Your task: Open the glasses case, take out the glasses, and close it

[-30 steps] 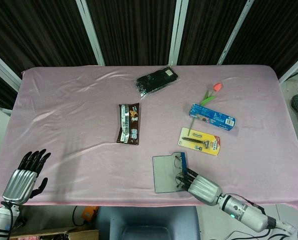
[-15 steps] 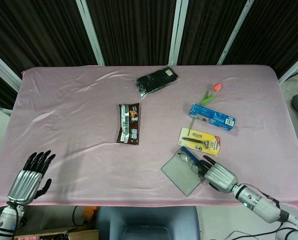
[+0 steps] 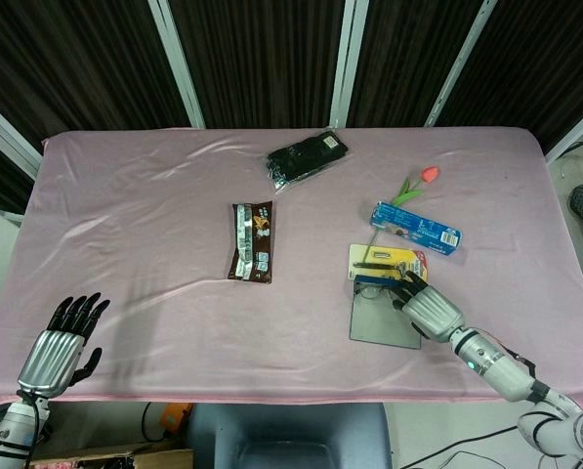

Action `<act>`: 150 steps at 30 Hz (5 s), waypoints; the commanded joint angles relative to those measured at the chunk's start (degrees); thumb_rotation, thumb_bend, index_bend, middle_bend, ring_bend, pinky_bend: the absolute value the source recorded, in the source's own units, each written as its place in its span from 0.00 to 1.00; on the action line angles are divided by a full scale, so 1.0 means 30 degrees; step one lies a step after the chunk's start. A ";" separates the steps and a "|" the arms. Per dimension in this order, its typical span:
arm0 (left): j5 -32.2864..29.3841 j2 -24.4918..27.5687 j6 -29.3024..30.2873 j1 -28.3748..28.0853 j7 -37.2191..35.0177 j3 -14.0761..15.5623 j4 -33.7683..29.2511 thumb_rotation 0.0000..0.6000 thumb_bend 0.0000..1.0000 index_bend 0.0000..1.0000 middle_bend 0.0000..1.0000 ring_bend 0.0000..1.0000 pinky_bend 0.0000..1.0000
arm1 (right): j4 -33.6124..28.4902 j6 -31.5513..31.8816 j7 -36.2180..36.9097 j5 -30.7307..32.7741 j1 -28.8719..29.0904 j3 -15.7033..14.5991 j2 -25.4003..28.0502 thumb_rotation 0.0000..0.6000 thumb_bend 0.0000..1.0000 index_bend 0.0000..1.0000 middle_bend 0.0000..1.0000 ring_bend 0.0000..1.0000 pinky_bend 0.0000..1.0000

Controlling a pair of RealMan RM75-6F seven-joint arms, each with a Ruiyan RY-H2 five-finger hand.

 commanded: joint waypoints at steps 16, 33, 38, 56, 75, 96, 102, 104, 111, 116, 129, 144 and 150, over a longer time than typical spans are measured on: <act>-0.0008 0.0033 0.0060 -0.0005 -0.0055 0.0040 -0.0078 1.00 0.41 0.00 0.00 0.00 0.00 | -0.0386 -0.0327 0.0866 0.0880 0.0330 0.0958 0.0351 1.00 0.55 0.46 0.19 0.14 0.00; 0.0493 0.0164 0.0230 -0.0008 -0.0347 0.0249 -0.0115 1.00 0.41 0.00 0.00 0.00 0.00 | 0.0725 0.1195 0.1293 0.2735 0.0317 0.3330 -0.0887 1.00 0.42 0.48 0.19 0.14 0.00; 0.0371 0.0118 0.0185 -0.0026 -0.0292 0.0194 -0.0087 1.00 0.41 0.00 0.00 0.00 0.00 | 0.2427 -0.0316 0.0256 0.4307 0.1805 0.4767 -0.2741 1.00 0.42 0.48 0.19 0.14 0.00; 0.0411 0.0149 0.0161 -0.0057 -0.0232 0.0237 -0.0072 1.00 0.41 0.00 0.00 0.00 0.00 | 0.3988 -0.2322 -0.1737 0.5819 0.2631 0.4387 -0.3990 1.00 0.42 0.52 0.19 0.14 0.00; 0.0634 -0.0019 0.0187 -0.0130 0.0076 0.0281 0.0047 1.00 0.42 0.00 0.00 0.00 0.00 | 0.4871 -0.2907 -0.1573 0.6098 0.2781 0.4150 -0.4289 1.00 0.47 0.61 0.19 0.14 0.00; 0.0652 -0.0119 0.0177 -0.0179 0.0022 0.0279 0.0225 1.00 0.42 0.00 0.00 0.00 0.00 | 0.4830 -0.2932 -0.0797 0.6135 0.2776 0.4185 -0.4272 1.00 0.51 0.69 0.19 0.14 0.00; 0.0693 -0.0106 0.0230 -0.0169 -0.0019 0.0293 0.0216 1.00 0.42 0.00 0.00 0.00 0.00 | 0.4681 -0.1670 0.0373 0.5553 0.2480 0.4369 -0.4498 1.00 0.51 0.70 0.19 0.14 0.00; 0.0687 -0.0104 0.0226 -0.0169 -0.0020 0.0296 0.0216 1.00 0.42 0.00 0.00 0.00 0.00 | 0.4832 -0.0989 0.0608 0.5177 0.2316 0.4313 -0.4730 1.00 0.51 0.70 0.19 0.14 0.00; 0.0587 -0.0089 0.0113 -0.0193 0.0071 0.0297 0.0168 1.00 0.42 0.00 0.00 0.00 0.00 | 0.6327 0.2120 0.0832 0.3212 0.1643 0.3687 -0.6048 1.00 0.51 0.70 0.19 0.14 0.00; 0.0573 -0.0063 0.0135 -0.0179 0.0079 0.0300 0.0120 1.00 0.42 0.00 0.00 0.00 0.00 | 0.8168 0.4307 0.1205 0.1891 0.1181 0.3234 -0.7264 1.00 0.51 0.70 0.19 0.14 0.00; 0.0554 -0.0105 0.0081 -0.0183 0.0269 0.0327 0.0072 1.00 0.42 0.00 0.00 0.00 0.00 | 1.1461 0.6017 0.2840 0.1074 0.0779 0.3246 -0.9086 1.00 0.51 0.70 0.19 0.14 0.00; 0.0528 -0.0091 -0.0003 -0.0228 0.0261 0.0331 0.0067 1.00 0.42 0.00 0.00 0.00 0.00 | 1.3898 0.6878 0.2425 0.1740 0.1193 0.4550 -1.0518 1.00 0.51 0.71 0.19 0.14 0.00; 0.0523 -0.0084 -0.0038 -0.0241 0.0273 0.0345 0.0072 1.00 0.42 0.00 0.00 0.00 0.00 | 1.5239 0.7464 0.1582 0.2063 0.1727 0.5226 -1.1168 1.00 0.51 0.70 0.19 0.14 0.00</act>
